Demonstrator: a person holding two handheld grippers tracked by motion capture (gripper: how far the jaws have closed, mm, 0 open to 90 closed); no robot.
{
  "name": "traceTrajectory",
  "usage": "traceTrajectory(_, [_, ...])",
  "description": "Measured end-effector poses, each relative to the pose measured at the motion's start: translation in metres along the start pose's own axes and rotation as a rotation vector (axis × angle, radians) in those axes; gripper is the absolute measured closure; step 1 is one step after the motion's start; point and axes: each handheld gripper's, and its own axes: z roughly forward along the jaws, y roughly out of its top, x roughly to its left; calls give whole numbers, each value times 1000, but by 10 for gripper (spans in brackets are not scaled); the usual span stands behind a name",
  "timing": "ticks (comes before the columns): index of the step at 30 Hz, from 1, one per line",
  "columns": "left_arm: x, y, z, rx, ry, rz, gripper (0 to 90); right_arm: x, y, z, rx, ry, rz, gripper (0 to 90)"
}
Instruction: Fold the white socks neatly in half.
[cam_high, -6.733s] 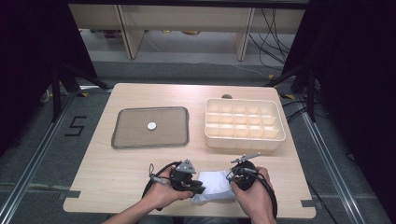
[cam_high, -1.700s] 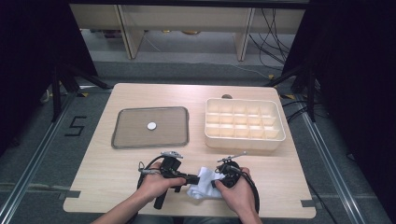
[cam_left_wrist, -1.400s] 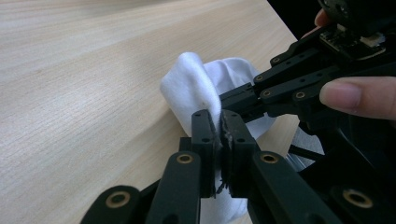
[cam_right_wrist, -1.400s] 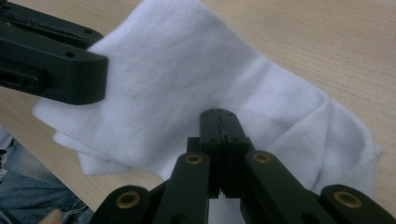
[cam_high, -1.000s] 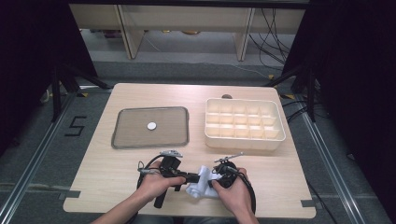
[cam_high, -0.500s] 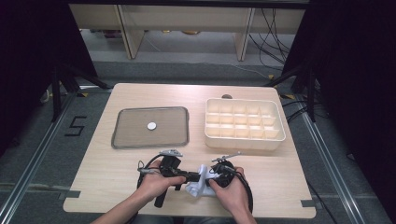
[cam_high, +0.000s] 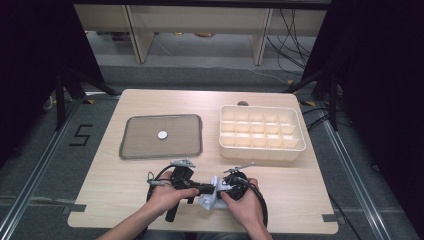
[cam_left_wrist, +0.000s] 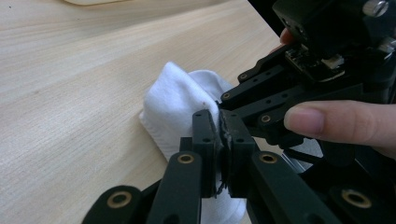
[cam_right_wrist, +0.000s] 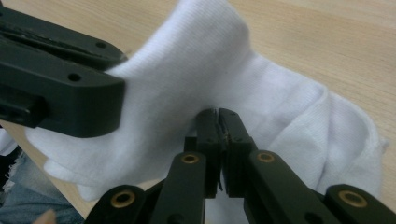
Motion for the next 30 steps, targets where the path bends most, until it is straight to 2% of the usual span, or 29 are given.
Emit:
traceTrajectory(1, [0, 0, 0, 0, 0, 0, 852, -1, 0, 1, -9, 19, -19, 875])
traceTrajectory(5, [0, 0, -1, 1, 5, -2, 852, 0, 1, -2, -7, 39, -11, 842])
traceTrajectory(6, [0, 0, -2, -3, 16, -2, 852, -2, 2, -6, -20, 51, -18, 834])
traceTrajectory(7, [1, 0, -3, 1, 7, -1, 852, -3, 2, -12, -28, 55, -10, 833])
traceTrajectory(9, [1, 0, -3, 1, 11, 0, 852, -6, 4, -25, -81, 49, -19, 835])
traceTrajectory(10, [1, 0, -3, 1, 11, 0, 852, -6, 4, -31, -81, 20, 12, 842])
traceTrajectory(11, [1, 0, -3, 1, 11, 0, 852, -10, 5, -41, -108, -5, 18, 854])
traceTrajectory(12, [1, 0, -3, 1, 9, 1, 852, -13, 5, -48, -125, -8, 29, 865])
traceTrajectory(13, [3, 1, -2, -13, 7, 43, 852, -16, 4, -53, -133, -33, 26, 873])
traceTrajectory(14, [0, 0, -3, -1, 15, 1, 852, -21, 3, -58, -131, -55, 37, 885])
traceTrajectory(16, [0, 0, -3, 0, 7, 5, 852, -31, -1, -62, -121, -86, 46, 895])
traceTrajectory(17, [0, 0, -2, -2, 9, 6, 852, -36, -4, -60, -115, -101, 39, 896])
traceTrajectory(18, [0, 0, -2, -2, 11, 8, 852, -39, -6, -58, -97, -122, 54, 896])
traceTrajectory(21, [0, 0, -2, -1, 12, 11, 851, -45, -15, -50, -61, -114, 43, 896])
traceTrajectory(22, [2, 2, -1, -13, 10, 52, 851, -45, -17, -47, -44, -112, 46, 895])
traceTrajectory(23, [2, 2, -1, -16, 17, 50, 850, -42, -18, -45, -39, -115, 75, 893])
traceTrajectory(24, [2, 2, 0, -15, 16, 50, 850, -43, -19, -42, -34, -105, 54, 892])
traceTrajectory(25, [-1, 1, -1, -5, 25, 16, 850, -40, -19, -42, -25, -111, 70, 891])
traceTrajectory(27, [-1, 1, -1, -3, 19, 18, 850, -36, -19, -38, -16, -130, 71, 888])
traceTrajectory(28, [-2, 2, -1, -9, 32, 20, 850, -35, -19, -36, -18, -128, 69, 886])
traceTrajectory(30, [-2, 2, 0, -1, 21, 26, 850, -32, -18, -35, -14, -127, 70, 880])
